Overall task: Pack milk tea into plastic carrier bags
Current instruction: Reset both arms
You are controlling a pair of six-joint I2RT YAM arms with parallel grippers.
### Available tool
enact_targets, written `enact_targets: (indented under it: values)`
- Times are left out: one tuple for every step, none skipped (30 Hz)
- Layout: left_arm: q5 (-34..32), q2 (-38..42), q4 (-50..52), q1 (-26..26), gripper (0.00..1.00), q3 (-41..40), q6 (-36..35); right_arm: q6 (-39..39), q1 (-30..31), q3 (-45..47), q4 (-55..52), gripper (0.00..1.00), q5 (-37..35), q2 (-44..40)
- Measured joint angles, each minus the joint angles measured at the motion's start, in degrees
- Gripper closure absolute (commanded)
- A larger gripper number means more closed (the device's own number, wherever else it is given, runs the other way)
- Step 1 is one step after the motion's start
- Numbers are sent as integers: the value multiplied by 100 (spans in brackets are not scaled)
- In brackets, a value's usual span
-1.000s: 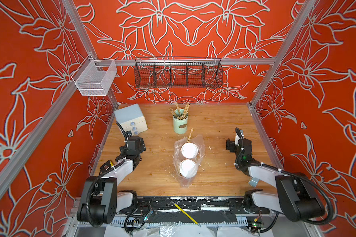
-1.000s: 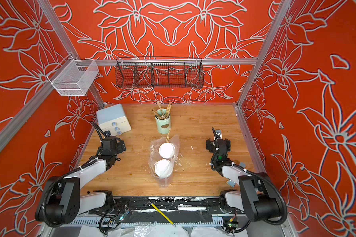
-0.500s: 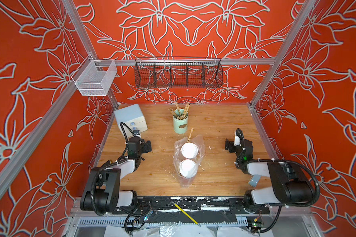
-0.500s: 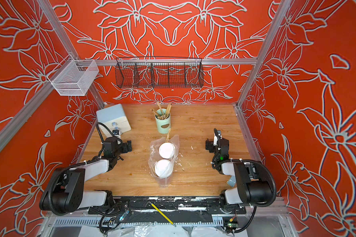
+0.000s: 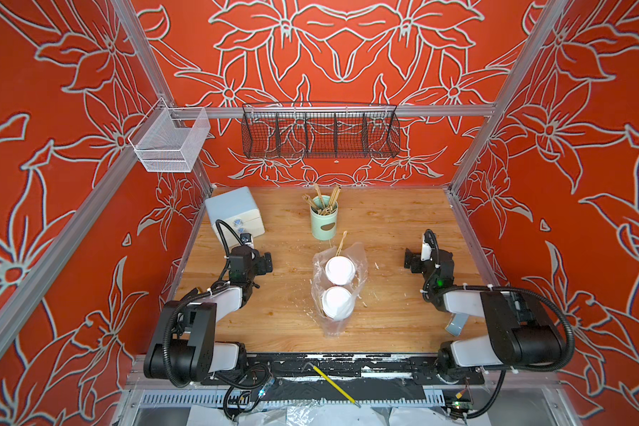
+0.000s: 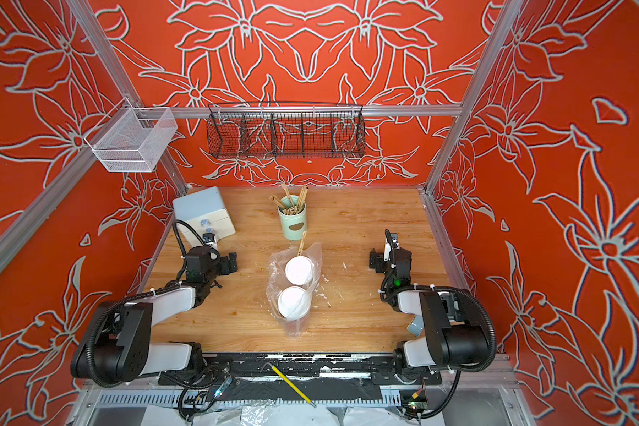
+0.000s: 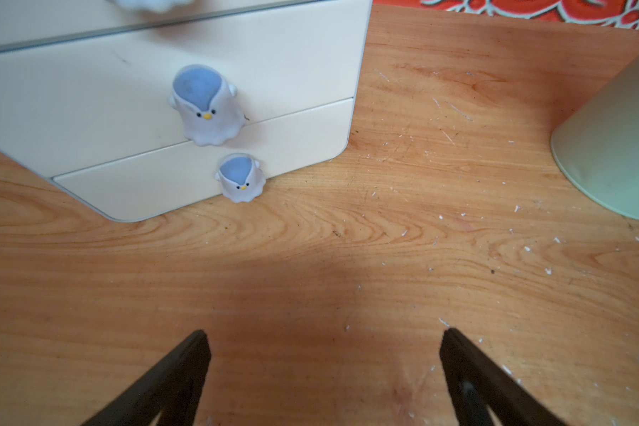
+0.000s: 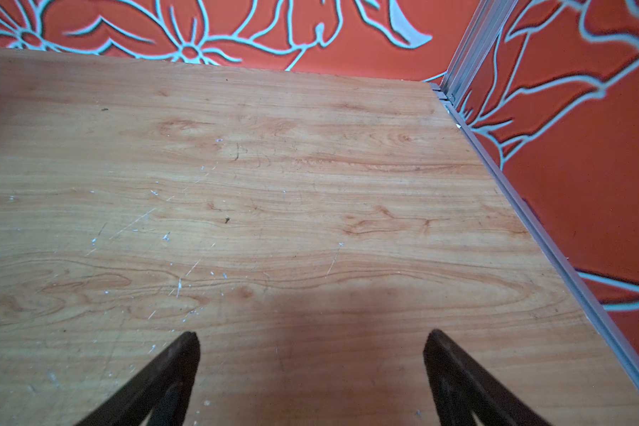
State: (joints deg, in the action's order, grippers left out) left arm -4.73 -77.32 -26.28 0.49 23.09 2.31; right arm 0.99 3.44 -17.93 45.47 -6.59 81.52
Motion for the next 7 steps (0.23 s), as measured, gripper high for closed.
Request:
enact_targets:
  values:
    - [4, -2, 2, 0, 3, 0, 2, 0, 0, 0, -2, 3, -4, 0]
    - [15, 0, 2, 4, 3, 0, 2, 0, 0, 0, 0, 3, -7, 0]
    - [26, 0, 2, 11, 3, 0, 2, 0, 0, 0, 0, 3, -7, 0]
    - [44, 0, 2, 22, 3, 0, 2, -2, 0, 0, 0, 3, -7, 0]
    - [52, 0, 0, 28, 3, 0, 2, -2, 0, 0, 0, 3, -7, 0]
    - [59, 0, 0, 33, 3, 0, 2, -2, 0, 0, 0, 3, -7, 0]
    - [66, -2, 0, 33, 3, 0, 2, -2, 0, 0, 0, 3, -7, 0]
